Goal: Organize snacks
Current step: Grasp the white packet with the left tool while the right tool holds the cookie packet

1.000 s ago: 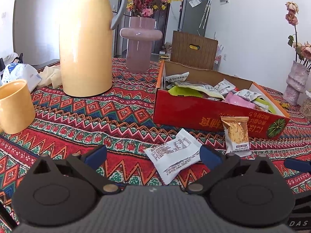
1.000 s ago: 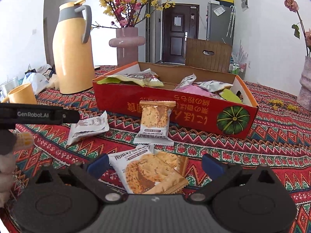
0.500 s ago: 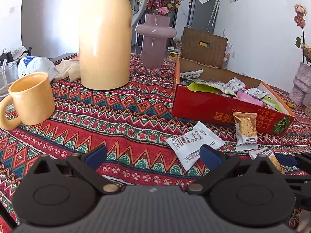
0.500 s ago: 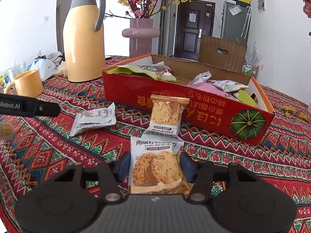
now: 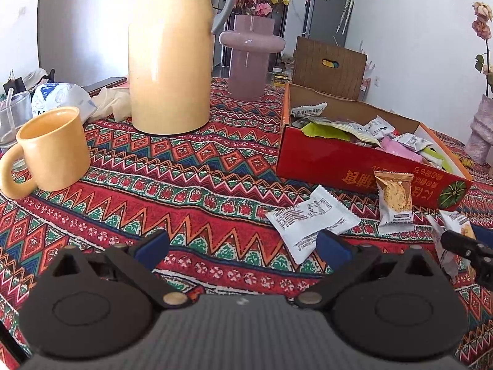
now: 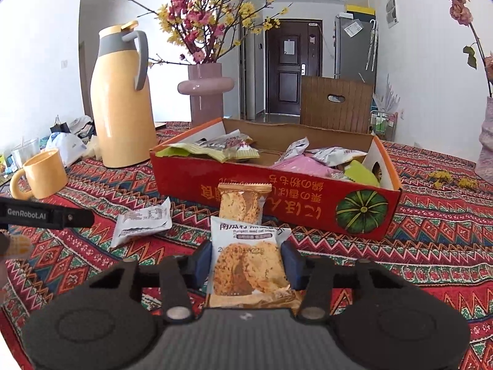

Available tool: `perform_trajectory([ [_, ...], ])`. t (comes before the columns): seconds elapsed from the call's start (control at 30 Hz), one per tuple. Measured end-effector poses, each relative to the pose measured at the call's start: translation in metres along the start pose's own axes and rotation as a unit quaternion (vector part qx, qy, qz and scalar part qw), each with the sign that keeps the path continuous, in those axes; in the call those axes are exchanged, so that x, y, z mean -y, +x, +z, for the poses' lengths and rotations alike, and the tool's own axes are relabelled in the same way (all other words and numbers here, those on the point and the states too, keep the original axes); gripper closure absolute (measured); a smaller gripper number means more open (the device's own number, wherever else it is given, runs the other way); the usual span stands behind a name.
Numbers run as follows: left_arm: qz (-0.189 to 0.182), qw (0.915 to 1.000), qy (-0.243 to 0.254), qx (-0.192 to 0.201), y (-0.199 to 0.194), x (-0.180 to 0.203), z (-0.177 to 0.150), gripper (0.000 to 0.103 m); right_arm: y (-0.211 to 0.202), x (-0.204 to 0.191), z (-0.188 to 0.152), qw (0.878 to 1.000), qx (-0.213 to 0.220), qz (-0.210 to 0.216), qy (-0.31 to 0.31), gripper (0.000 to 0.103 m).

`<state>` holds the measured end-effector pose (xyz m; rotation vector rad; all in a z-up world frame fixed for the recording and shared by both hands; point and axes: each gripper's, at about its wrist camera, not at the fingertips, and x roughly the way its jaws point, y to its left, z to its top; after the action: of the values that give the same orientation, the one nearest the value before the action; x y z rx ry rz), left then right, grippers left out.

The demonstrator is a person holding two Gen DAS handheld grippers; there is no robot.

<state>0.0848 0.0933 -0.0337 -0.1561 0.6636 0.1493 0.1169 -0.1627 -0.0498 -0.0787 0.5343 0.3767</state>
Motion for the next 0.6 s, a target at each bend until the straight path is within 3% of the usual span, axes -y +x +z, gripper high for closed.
perform_trajectory([
  [0.6,0.006,0.9999,0.006,-0.009,0.006,0.02,0.008,0.0,-0.009,0.074,0.008,0.995,0.043,-0.07,0.062,0.056],
])
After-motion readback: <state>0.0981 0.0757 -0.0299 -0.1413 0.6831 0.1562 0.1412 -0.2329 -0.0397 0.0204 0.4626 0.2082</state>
